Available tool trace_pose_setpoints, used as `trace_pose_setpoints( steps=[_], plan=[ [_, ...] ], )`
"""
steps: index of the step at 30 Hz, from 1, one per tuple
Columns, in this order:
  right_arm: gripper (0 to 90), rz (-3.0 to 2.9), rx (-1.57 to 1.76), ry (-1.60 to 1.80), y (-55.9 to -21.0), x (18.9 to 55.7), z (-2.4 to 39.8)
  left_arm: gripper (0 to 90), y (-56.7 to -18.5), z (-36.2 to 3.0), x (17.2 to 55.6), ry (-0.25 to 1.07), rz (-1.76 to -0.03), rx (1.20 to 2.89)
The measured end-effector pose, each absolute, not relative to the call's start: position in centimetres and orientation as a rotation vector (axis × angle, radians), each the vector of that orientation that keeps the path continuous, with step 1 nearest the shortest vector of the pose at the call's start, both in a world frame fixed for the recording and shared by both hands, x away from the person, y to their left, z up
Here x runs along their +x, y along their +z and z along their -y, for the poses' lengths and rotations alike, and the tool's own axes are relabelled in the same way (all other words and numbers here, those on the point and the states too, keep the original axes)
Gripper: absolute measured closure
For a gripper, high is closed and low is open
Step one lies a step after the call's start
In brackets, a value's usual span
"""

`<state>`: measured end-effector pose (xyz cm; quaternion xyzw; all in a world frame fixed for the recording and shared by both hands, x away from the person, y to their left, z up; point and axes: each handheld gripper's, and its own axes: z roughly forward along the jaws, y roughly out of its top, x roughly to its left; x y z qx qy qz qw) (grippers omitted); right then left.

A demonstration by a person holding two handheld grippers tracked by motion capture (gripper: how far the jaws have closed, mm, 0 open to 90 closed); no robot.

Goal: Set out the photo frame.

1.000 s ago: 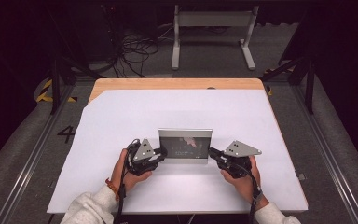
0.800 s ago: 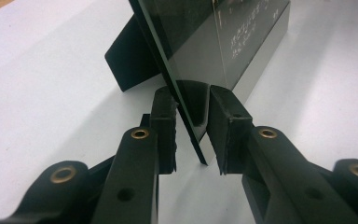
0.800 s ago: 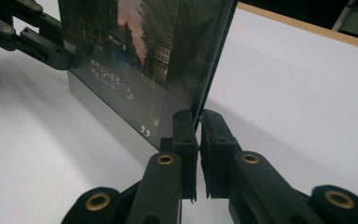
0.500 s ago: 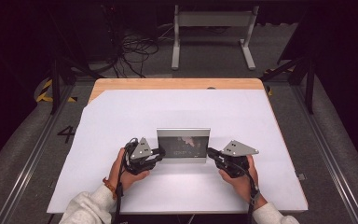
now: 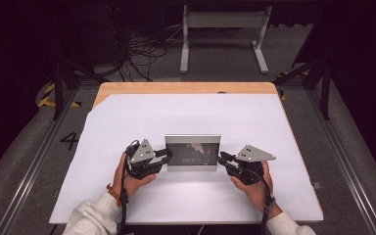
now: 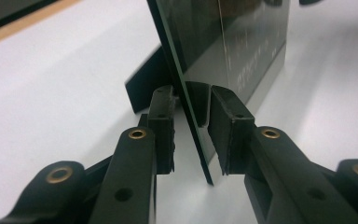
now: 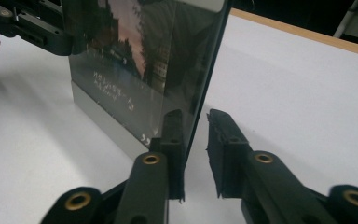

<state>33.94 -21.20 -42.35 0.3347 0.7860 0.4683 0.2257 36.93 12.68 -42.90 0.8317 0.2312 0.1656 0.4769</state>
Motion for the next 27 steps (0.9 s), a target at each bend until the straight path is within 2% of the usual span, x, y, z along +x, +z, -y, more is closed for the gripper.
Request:
trace_pose_setpoints(
  steps=[9, 27],
  plan=[
    [78.4, -2.180, 0.914, 1.306, -42.35, 34.40, 20.91, 69.6, -42.78, -12.00, 37.51, 0.390, -0.552, 2.026],
    [78.8, -2.168, 0.867, 1.248, -42.67, 34.14, 20.33, 68.3, -42.95, -11.86, 37.41, 0.419, -0.544, 2.034]
  ],
)
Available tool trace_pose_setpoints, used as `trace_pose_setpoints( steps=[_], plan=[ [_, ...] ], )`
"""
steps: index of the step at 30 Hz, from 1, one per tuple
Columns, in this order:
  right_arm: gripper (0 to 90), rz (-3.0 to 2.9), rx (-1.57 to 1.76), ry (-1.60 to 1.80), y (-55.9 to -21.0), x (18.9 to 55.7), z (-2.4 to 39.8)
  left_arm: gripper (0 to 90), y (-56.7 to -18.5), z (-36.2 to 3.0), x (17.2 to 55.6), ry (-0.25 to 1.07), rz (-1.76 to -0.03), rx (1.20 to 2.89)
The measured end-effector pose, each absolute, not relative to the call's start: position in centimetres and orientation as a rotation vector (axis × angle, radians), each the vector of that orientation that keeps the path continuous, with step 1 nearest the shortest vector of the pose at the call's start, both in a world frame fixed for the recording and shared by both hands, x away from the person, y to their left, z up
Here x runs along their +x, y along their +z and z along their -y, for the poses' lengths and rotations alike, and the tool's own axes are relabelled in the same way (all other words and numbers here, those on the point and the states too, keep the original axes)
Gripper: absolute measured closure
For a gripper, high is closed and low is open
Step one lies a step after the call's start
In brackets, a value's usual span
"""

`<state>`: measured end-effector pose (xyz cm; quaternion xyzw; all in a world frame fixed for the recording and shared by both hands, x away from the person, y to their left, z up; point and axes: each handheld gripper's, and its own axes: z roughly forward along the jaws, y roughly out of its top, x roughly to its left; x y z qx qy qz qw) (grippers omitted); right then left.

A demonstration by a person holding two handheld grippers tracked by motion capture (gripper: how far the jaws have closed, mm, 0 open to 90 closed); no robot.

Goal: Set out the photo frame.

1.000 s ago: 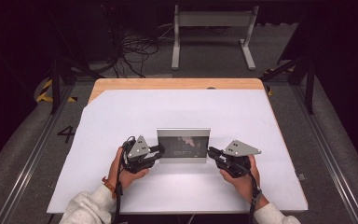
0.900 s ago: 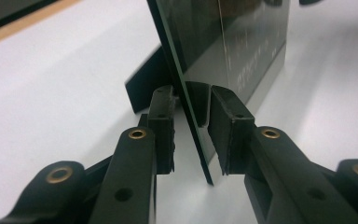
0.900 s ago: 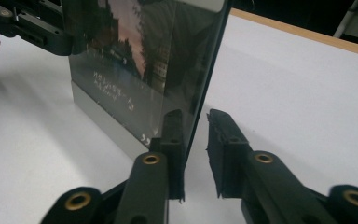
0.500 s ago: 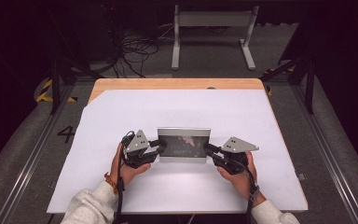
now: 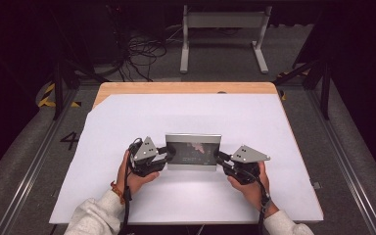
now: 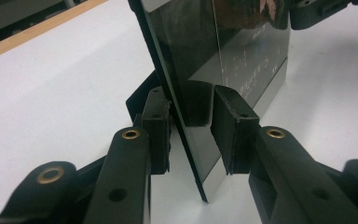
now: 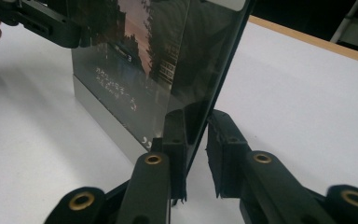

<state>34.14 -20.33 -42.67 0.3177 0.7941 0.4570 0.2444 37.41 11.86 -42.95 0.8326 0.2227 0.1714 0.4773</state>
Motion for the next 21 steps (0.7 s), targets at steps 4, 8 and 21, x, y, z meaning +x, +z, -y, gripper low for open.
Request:
trace_pose_setpoints(
  steps=[4, 8, 21],
  plan=[
    [79.1, -2.171, 0.860, 1.235, -42.5, 34.0, 20.4, 70.0, -42.8, -12.1, 37.1, 0.432, -0.542, 2.040],
    [78.8, -2.166, 0.846, 1.227, -42.3, 33.9, 20.5, 70.5, -42.7, -12.5, 36.8, 0.442, -0.542, 2.047],
    [75.3, -2.153, 0.809, 1.197, -41.3, 33.4, 21.4, 67.2, -42.3, -13.2, 35.9, 0.478, -0.502, 2.087]
  ],
)
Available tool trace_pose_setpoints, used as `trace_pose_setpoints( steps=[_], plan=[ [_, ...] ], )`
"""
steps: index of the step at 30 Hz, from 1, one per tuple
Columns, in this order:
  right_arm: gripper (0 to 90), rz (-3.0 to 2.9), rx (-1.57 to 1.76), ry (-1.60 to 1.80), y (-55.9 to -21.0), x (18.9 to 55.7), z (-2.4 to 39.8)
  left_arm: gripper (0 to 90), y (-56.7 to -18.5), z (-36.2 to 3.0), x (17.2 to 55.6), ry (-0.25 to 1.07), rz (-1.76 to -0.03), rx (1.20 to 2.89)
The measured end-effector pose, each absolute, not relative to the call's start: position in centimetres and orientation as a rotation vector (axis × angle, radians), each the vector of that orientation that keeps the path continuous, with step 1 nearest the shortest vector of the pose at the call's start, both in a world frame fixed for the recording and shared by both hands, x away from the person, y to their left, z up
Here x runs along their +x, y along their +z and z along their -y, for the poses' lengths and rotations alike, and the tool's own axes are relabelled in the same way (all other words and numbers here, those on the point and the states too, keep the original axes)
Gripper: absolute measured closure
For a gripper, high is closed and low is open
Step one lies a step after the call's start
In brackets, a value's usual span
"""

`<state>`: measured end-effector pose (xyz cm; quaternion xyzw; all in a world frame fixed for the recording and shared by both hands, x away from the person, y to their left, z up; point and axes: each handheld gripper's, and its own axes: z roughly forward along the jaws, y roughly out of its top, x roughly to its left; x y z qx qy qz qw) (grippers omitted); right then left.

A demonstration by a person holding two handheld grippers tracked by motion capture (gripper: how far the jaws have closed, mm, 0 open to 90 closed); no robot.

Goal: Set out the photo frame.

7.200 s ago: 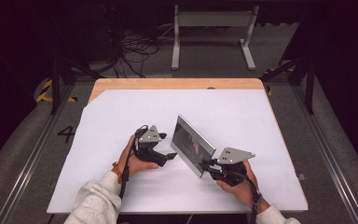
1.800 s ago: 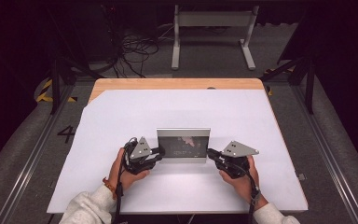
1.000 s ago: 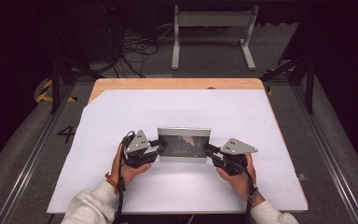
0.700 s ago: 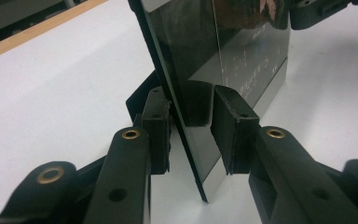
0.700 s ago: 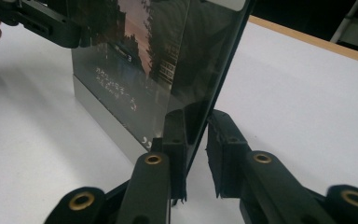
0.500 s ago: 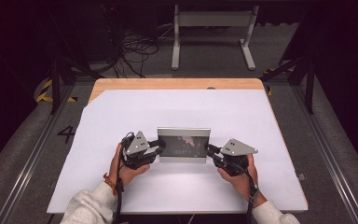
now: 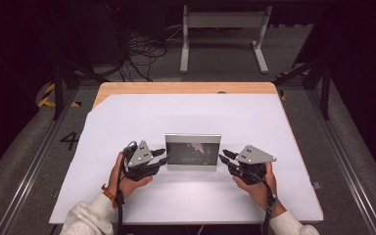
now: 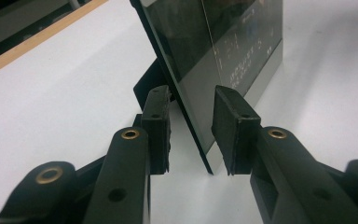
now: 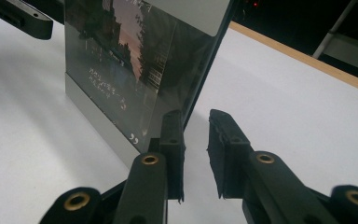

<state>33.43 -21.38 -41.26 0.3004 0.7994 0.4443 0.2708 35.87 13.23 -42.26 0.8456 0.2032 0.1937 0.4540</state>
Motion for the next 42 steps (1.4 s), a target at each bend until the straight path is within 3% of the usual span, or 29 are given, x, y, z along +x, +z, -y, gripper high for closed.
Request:
trace_pose_setpoints(
  steps=[15, 42],
  plan=[
    [66.5, -2.227, 0.756, 1.088, -41.4, 32.8, 22.4, 52.6, -42.4, -14.6, 34.9, 0.493, -0.503, 2.116],
    [41.8, -2.254, 0.700, 1.033, -42.1, 31.0, 24.0, 20.1, -43.9, -17.1, 33.0, 0.536, -0.557, 2.160]
  ],
)
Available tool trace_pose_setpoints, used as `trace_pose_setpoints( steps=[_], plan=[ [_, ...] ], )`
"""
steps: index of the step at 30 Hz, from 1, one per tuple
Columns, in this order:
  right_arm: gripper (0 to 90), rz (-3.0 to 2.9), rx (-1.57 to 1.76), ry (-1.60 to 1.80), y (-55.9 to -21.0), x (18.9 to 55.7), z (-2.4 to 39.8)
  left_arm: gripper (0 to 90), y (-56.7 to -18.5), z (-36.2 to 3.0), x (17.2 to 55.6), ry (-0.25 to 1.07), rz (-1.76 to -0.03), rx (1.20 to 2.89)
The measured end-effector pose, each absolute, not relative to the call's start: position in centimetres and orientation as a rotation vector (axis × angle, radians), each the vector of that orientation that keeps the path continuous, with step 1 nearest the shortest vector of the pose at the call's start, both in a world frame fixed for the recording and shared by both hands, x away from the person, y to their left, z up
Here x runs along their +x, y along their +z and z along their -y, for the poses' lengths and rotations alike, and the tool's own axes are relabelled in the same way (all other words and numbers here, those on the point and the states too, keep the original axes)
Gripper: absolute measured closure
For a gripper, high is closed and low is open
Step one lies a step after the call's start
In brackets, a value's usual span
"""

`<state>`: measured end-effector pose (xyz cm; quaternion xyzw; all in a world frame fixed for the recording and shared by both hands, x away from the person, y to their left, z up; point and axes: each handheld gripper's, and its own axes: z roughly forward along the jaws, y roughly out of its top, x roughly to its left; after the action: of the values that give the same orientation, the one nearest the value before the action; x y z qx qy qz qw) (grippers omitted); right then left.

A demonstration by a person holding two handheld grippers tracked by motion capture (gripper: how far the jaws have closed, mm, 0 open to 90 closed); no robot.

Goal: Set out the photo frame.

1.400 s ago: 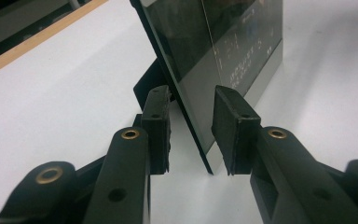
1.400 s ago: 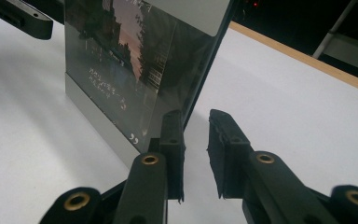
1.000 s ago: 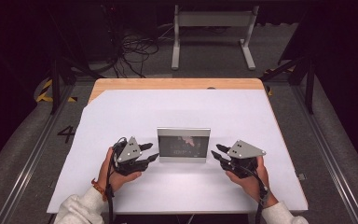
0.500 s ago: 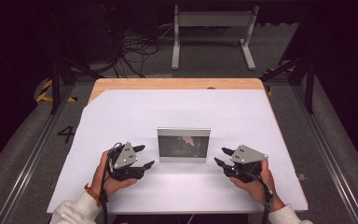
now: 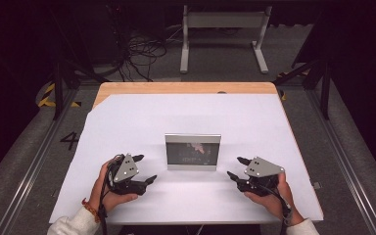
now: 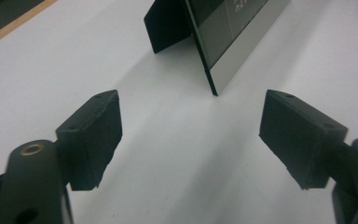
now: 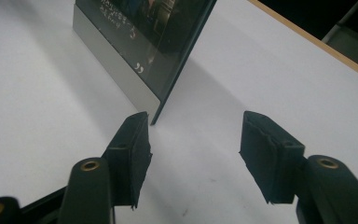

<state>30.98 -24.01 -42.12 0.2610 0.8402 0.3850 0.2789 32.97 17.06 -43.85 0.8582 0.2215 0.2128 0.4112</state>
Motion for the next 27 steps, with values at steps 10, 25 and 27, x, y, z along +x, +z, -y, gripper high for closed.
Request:
trace_pose_setpoints(
  steps=[10, 25, 27],
  plan=[
    [32.4, -2.233, 0.726, 1.003, -42.5, 30.7, 24.9, 15.9, -44.4, -18.7, 32.3, 0.546, -0.574, 2.177],
    [25.9, -2.207, 0.776, 0.952, -43.1, 30.1, 26.7, 14.9, -44.9, -20.7, 31.7, 0.568, -0.615, 2.195],
    [25.5, -2.202, 0.785, 0.950, -43.2, 30.0, 27.0, 14.8, -44.9, -20.9, 31.8, 0.556, -0.616, 2.186]
  ],
)
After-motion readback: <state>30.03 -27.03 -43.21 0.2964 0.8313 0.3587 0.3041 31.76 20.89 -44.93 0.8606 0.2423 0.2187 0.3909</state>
